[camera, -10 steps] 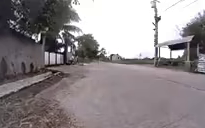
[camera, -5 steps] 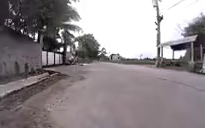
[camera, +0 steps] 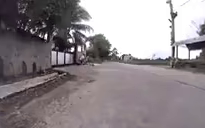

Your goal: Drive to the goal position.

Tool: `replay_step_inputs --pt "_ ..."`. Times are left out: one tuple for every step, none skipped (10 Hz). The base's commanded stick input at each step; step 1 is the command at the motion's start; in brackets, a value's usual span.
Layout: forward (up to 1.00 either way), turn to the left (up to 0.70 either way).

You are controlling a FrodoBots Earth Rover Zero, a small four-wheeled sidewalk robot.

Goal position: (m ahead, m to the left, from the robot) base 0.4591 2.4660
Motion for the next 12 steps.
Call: replay_step_inputs --pt "0.7 0.0" --pt "0.7 0.0" --pt "0.7 0.0" --pt "0.7 0.0" --pt "0.7 0.0" --pt "0.7 0.0" --pt "0.7 0.0" --pt "0.7 0.0" --pt "0.7 -0.17" --pt "0.7 -0.27" --pt "0.7 -0.27" --pt "0.7 -0.27"
